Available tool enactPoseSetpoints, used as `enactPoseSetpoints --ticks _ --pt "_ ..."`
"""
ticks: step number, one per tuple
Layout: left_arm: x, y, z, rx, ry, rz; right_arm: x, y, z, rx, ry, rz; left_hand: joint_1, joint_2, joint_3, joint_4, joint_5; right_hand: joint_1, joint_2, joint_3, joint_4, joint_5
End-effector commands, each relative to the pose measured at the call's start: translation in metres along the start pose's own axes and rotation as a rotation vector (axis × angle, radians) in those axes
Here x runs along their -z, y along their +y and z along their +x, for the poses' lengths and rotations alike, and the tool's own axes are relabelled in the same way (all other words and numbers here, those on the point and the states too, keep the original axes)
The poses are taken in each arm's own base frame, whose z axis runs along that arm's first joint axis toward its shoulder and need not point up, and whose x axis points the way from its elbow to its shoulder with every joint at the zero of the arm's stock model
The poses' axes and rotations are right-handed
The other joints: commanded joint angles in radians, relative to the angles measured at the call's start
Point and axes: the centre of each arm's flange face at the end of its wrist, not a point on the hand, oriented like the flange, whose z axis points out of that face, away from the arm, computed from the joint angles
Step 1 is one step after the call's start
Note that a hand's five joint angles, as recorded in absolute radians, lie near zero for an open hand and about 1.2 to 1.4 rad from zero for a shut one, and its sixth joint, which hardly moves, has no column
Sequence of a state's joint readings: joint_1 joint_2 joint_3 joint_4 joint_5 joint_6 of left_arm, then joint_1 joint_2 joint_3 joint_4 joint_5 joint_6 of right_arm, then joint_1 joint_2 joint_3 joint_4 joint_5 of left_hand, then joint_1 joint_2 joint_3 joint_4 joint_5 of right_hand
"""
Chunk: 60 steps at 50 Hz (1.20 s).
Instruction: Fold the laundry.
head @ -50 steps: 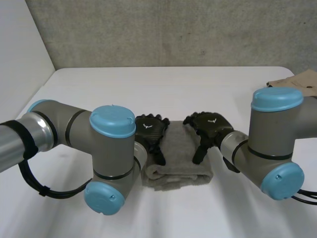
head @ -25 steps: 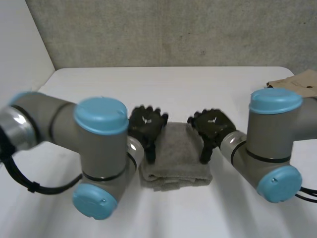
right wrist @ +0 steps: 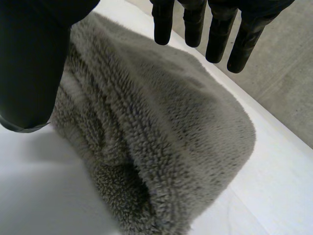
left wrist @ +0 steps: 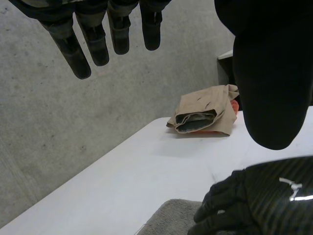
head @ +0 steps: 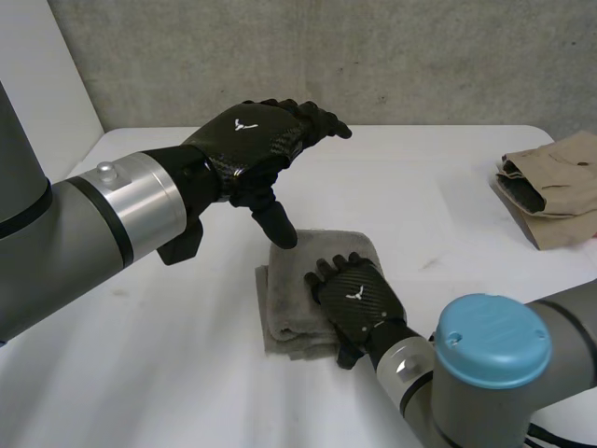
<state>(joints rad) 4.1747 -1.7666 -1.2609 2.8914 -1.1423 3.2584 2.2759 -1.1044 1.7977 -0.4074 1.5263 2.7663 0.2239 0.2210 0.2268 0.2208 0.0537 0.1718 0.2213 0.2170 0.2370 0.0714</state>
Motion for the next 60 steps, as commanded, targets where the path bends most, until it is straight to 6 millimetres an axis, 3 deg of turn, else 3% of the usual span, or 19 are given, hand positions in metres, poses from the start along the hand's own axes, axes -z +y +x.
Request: enactPoseSetpoints --ticks 1,17,28,32,37,40,47,59,60 --pt "-0.002 0.004 0.000 0.000 -0.005 -0.010 -0.015 0.010 -0.004 0.031 0.009 0.023 0.019 0.022 0.016 0.022 0.015 0.003 -0.047 -0.042 -0.062 -0.071" --pt "-0.003 0.008 0.000 0.007 -0.005 -0.018 -0.038 0.016 -0.004 0.084 0.024 0.036 0.010 0.013 0.007 0.013 0.006 0.151 0.101 0.106 0.086 0.077" --pt "-0.003 0.008 0.000 0.014 -0.007 -0.018 -0.049 0.006 0.001 0.088 0.045 0.072 0.010 0.013 0.007 0.013 0.006 0.295 0.245 0.249 0.229 0.220" --pt "-0.003 0.007 -0.001 0.021 -0.010 -0.017 -0.056 0.010 0.002 0.087 0.046 0.068 0.010 0.013 0.007 0.013 0.006 0.497 0.447 0.452 0.432 0.423" --pt "-0.003 0.007 -0.002 0.024 -0.012 -0.017 -0.061 0.009 0.004 0.086 0.056 0.075 0.010 0.013 0.007 0.013 0.006 1.022 0.973 0.977 0.957 0.948" --pt "-0.003 0.007 -0.002 0.025 -0.012 -0.018 -0.062 0.004 0.009 0.081 0.068 0.088 0.010 0.013 0.007 0.013 0.006 1.043 0.994 0.998 0.978 0.969" --pt "-0.003 0.007 -0.002 0.026 -0.012 -0.017 -0.066 -0.008 0.070 0.059 0.199 0.105 0.010 0.013 0.007 0.013 0.006 1.216 1.167 1.171 1.151 1.142" --pt "-0.003 0.008 -0.003 0.027 -0.013 -0.020 -0.063 0.023 0.172 0.122 0.237 0.022 0.010 0.013 0.007 0.013 0.006 1.224 1.175 1.179 1.159 1.150" --pt "-0.003 0.008 -0.003 0.027 -0.013 -0.020 -0.063 0.025 0.189 0.164 0.253 0.020 0.010 0.013 0.007 0.013 0.006 1.224 1.175 1.179 1.159 1.150"
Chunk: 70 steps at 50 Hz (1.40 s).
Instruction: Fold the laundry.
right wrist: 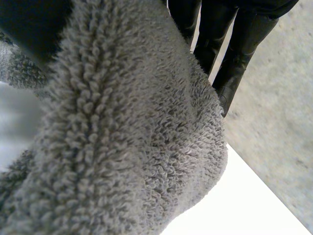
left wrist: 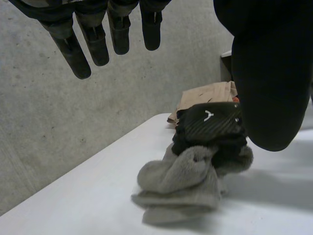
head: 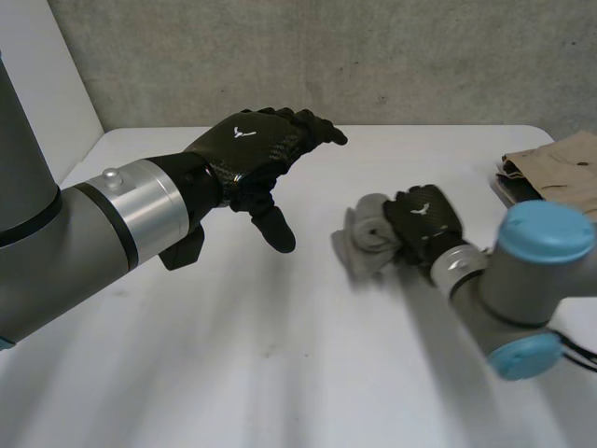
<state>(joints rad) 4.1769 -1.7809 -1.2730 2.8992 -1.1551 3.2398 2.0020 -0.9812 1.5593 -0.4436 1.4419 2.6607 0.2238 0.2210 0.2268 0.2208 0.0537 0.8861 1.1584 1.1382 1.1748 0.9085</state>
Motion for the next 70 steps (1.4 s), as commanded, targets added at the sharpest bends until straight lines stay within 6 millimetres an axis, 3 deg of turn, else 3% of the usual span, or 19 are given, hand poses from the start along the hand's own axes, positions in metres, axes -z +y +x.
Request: enactPoseSetpoints --ticks 1,7,11,15,16,19,20,23,27,30,31,34,36,42,46,50,57,62,70 --pt "0.000 0.001 -0.001 0.001 -0.001 -0.002 -0.014 0.027 0.079 0.129 0.019 -0.028 0.010 0.013 0.007 0.013 0.006 0.510 0.238 0.258 0.221 0.313" --pt "-0.001 0.002 -0.001 0.002 -0.001 -0.004 -0.030 0.021 0.117 0.264 0.035 0.054 0.010 0.013 0.007 0.013 0.006 0.510 0.238 0.258 0.221 0.313" --pt "-0.001 0.002 -0.001 0.002 -0.003 -0.005 -0.049 0.003 0.151 0.295 0.076 0.161 0.010 0.013 0.007 0.013 0.006 0.510 0.238 0.258 0.221 0.313" --pt "-0.001 0.002 -0.001 0.003 -0.001 -0.006 -0.067 -0.030 0.195 0.268 0.152 0.295 0.010 0.013 0.007 0.013 0.006 0.510 0.238 0.258 0.221 0.313" --pt "-0.001 0.002 -0.001 0.003 -0.001 -0.006 -0.073 -0.040 0.215 0.242 0.184 0.344 0.007 0.010 0.004 0.010 0.003 0.510 0.238 0.258 0.221 0.313" --pt "-0.001 0.002 -0.001 0.003 -0.001 -0.007 -0.079 -0.054 0.243 0.208 0.220 0.418 0.007 0.010 0.004 0.010 0.003 0.510 0.238 0.258 0.221 0.313" --pt "-0.001 0.002 -0.001 0.003 -0.002 -0.007 -0.082 -0.061 0.262 0.198 0.241 0.463 0.007 0.010 0.004 0.010 0.003 0.510 0.238 0.258 0.221 0.313" --pt "-0.001 0.003 -0.001 0.005 -0.002 -0.010 -0.085 -0.064 0.286 0.182 0.262 0.516 0.007 0.010 0.004 0.010 0.003 0.510 0.238 0.258 0.221 0.313" --pt "-0.002 0.004 -0.001 0.006 -0.002 -0.013 -0.086 -0.036 0.327 0.180 0.273 0.528 0.007 0.010 0.004 0.010 0.003 0.510 0.238 0.258 0.221 0.313" --pt "-0.002 0.005 -0.001 0.007 -0.002 -0.016 -0.086 -0.017 0.337 0.181 0.249 0.510 0.007 0.010 0.004 0.010 0.003 0.510 0.238 0.258 0.221 0.313" --pt "-0.002 0.005 -0.001 0.007 -0.002 -0.016 -0.084 0.001 0.343 0.183 0.228 0.488 0.007 0.010 0.004 0.010 0.003 0.510 0.238 0.258 0.221 0.313" --pt "-0.002 0.007 -0.001 0.009 -0.001 -0.020 -0.082 0.020 0.346 0.177 0.193 0.463 0.007 0.010 0.004 0.010 0.003 0.510 0.238 0.258 0.221 0.313" --pt "-0.003 0.007 -0.001 0.011 0.002 -0.021 -0.080 0.046 0.346 0.158 0.147 0.427 0.007 0.010 0.004 0.010 0.003 0.510 0.238 0.258 0.221 0.313" --pt "-0.003 0.007 -0.001 0.013 -0.004 -0.019 -0.057 0.108 0.356 0.087 0.100 0.319 0.007 0.010 0.004 0.010 0.003 0.510 0.238 0.258 0.221 0.313" --pt "-0.004 0.007 -0.002 0.025 -0.009 -0.019 -0.044 0.135 0.357 0.039 0.096 0.266 0.007 0.010 0.004 0.010 0.003 0.510 0.238 0.258 0.221 0.313" --pt "-0.005 0.008 -0.002 0.039 -0.009 -0.016 -0.032 0.149 0.359 0.011 0.090 0.236 0.004 0.007 0.001 0.007 0.000 0.510 0.238 0.258 0.221 0.313" --pt "-0.007 0.007 -0.002 0.042 -0.007 0.010 -0.021 0.152 0.356 -0.004 0.057 0.220 0.001 0.004 -0.002 0.004 -0.003 0.510 0.238 0.258 0.221 0.313" --pt "-0.006 0.007 -0.002 0.047 -0.007 0.010 -0.013 0.137 0.353 0.016 0.072 0.207 0.001 0.004 -0.002 0.004 -0.003 -0.712 -0.984 -0.964 -1.000 -0.909" --pt "-0.005 0.005 -0.001 0.045 -0.007 0.015 0.005 0.090 0.388 0.062 0.325 0.171 0.001 0.004 -0.002 0.004 -0.003 -0.712 -0.984 -0.964 -1.000 -0.909"
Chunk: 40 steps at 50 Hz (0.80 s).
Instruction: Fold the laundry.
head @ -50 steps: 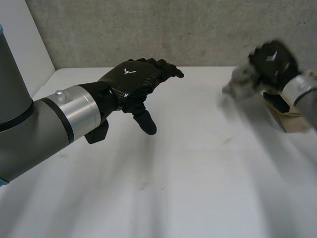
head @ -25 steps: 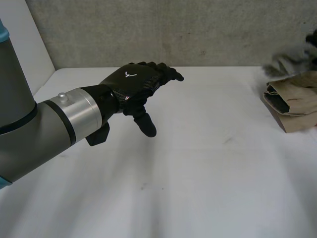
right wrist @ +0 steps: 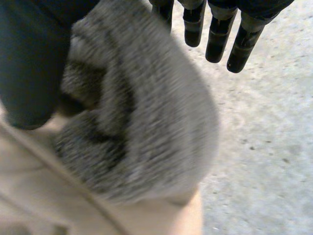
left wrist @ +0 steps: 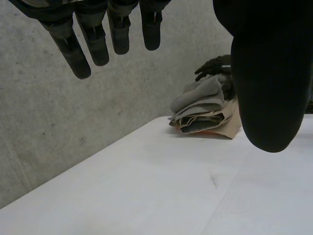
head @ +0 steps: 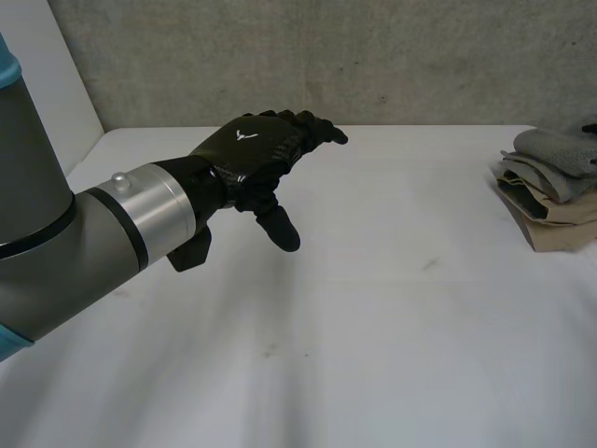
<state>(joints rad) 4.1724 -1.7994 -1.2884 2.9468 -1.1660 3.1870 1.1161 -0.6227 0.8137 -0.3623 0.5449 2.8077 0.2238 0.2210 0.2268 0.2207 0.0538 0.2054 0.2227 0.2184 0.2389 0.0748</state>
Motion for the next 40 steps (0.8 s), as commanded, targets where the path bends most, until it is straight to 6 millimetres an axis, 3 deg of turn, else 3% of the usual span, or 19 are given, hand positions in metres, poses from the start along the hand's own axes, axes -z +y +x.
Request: enactPoseSetpoints --ticks 1,6,8,13,14,15,17,19,21,22,26,34,40 --pt "0.002 -0.002 0.000 -0.002 -0.002 0.004 0.006 -0.053 0.037 0.072 0.257 -0.037 0.001 0.004 -0.002 0.005 -0.003 -0.031 -0.048 -0.044 -0.064 -0.075" --pt "0.002 -0.002 0.000 -0.003 -0.002 0.005 0.011 -0.097 0.048 0.099 0.353 -0.063 0.001 0.004 -0.002 0.005 -0.003 -0.031 -0.048 -0.044 -0.064 -0.075" --pt "0.002 -0.003 0.000 -0.004 -0.002 0.008 0.016 -0.123 0.053 0.135 0.386 -0.070 0.001 0.004 -0.002 0.005 -0.003 -0.031 -0.048 -0.044 -0.064 -0.075" --pt "0.003 -0.005 0.000 -0.007 -0.005 0.015 0.024 -0.178 0.045 0.149 0.423 -0.085 0.001 0.004 -0.002 0.005 -0.003 -0.031 -0.048 -0.044 -0.064 -0.075" --pt "0.004 -0.006 0.000 -0.008 -0.005 0.018 0.022 -0.188 0.039 0.144 0.422 -0.081 0.001 0.004 -0.002 0.005 -0.003 -0.031 -0.048 -0.044 -0.064 -0.075" --pt "0.004 -0.008 0.000 -0.010 -0.006 0.024 0.013 -0.210 0.017 0.126 0.402 -0.060 0.001 0.004 -0.002 0.005 -0.003 -0.031 -0.048 -0.044 -0.064 -0.075" --pt "0.005 -0.010 -0.001 -0.012 -0.010 0.031 0.002 -0.230 -0.010 0.099 0.369 -0.039 0.001 0.004 -0.002 0.005 -0.003 -0.031 -0.048 -0.044 -0.064 -0.075" --pt "0.005 -0.012 -0.006 -0.013 -0.029 0.035 -0.013 -0.251 -0.058 0.048 0.304 -0.016 0.001 0.004 -0.002 0.005 -0.003 -0.031 -0.048 -0.044 -0.064 -0.075" --pt "0.006 -0.014 -0.010 -0.014 -0.052 0.043 -0.017 -0.256 -0.083 0.013 0.276 -0.023 0.001 0.004 -0.002 0.005 -0.003 -0.031 -0.048 -0.044 -0.064 -0.075" --pt "0.006 -0.014 -0.014 -0.015 -0.069 0.045 -0.018 -0.260 -0.110 -0.023 0.249 -0.037 0.001 0.004 -0.002 0.005 -0.003 -0.031 -0.048 -0.044 -0.064 -0.075" --pt "0.008 -0.020 -0.034 -0.018 -0.180 0.063 -0.010 -0.268 -0.158 -0.107 0.231 -0.077 0.007 0.010 0.004 0.010 0.003 -0.031 -0.048 -0.044 -0.064 -0.075" --pt "0.012 -0.016 -0.085 0.001 -0.488 0.072 0.004 -0.266 -0.218 -0.208 0.226 -0.111 0.004 0.007 0.001 0.008 0.000 -0.031 -0.048 -0.044 -0.064 -0.075" --pt "0.011 -0.015 -0.095 -0.009 -0.569 0.084 0.009 -0.261 -0.237 -0.221 0.215 -0.123 0.004 0.007 0.001 0.007 0.000 -0.031 -0.048 -0.044 -0.064 -0.075"
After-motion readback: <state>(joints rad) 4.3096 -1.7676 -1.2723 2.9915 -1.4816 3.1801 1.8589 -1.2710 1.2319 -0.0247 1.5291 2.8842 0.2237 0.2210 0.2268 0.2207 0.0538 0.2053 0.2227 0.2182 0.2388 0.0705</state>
